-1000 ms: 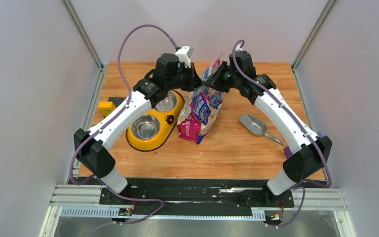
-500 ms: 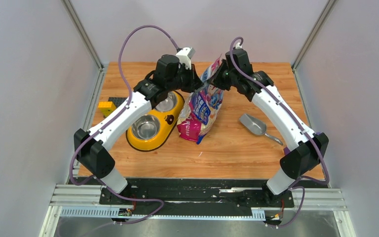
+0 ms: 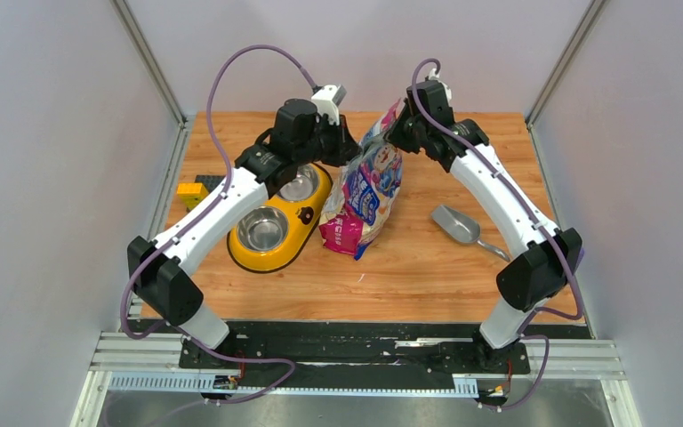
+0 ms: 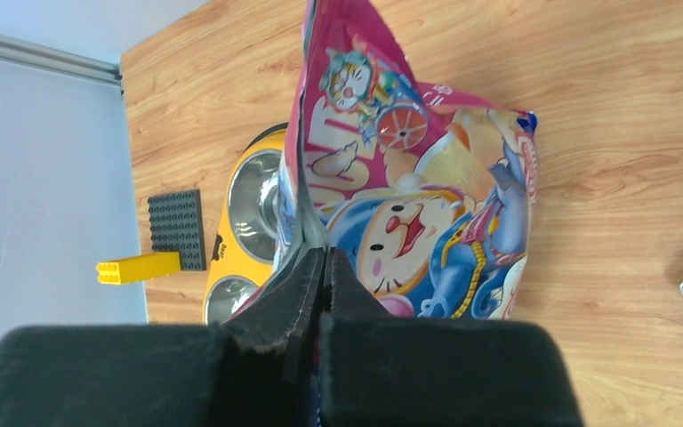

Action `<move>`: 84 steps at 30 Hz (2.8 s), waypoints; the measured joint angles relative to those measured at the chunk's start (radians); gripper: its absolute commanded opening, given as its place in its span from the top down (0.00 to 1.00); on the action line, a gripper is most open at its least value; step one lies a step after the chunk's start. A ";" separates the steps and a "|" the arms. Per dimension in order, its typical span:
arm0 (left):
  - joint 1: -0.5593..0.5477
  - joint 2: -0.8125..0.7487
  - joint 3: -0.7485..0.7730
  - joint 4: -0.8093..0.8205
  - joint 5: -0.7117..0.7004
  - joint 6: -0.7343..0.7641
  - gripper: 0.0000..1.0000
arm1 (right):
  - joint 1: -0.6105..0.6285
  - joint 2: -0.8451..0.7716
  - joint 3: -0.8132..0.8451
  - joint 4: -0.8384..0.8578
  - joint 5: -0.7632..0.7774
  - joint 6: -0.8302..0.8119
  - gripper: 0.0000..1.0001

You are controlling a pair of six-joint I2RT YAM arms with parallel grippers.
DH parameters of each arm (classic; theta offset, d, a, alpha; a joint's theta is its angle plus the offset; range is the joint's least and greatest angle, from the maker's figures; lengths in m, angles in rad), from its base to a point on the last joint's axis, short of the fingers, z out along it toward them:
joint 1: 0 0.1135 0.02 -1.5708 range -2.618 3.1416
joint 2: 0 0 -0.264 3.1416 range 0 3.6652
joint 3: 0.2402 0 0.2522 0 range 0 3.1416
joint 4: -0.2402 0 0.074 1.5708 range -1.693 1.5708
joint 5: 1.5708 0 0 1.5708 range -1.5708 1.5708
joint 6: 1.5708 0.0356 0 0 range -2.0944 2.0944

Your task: Serve the pet food

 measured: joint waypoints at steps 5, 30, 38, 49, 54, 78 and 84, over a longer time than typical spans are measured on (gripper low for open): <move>0.002 -0.013 -0.005 -0.006 -0.002 0.000 1.00 | -0.029 0.025 0.024 0.008 0.000 -0.023 1.00; 0.002 0.098 0.130 -0.090 0.065 0.049 0.64 | -0.071 0.026 -0.021 0.007 -0.268 -0.072 0.58; 0.000 0.160 0.198 -0.145 0.066 0.089 0.96 | -0.047 0.023 -0.026 -0.010 -0.290 -0.058 0.76; -0.005 0.193 0.298 -0.272 -0.053 0.131 1.00 | -0.030 0.042 0.056 -0.124 -0.180 -0.075 1.00; -0.007 0.177 0.303 -0.299 -0.128 0.142 1.00 | -0.026 0.042 0.138 -0.227 -0.087 -0.117 1.00; 0.002 0.134 0.321 -0.330 -0.241 0.149 0.67 | -0.035 0.041 0.251 -0.351 0.043 -0.206 0.97; 0.008 0.109 0.353 -0.312 -0.188 0.146 0.50 | -0.048 0.038 0.269 -0.329 0.005 -0.227 0.40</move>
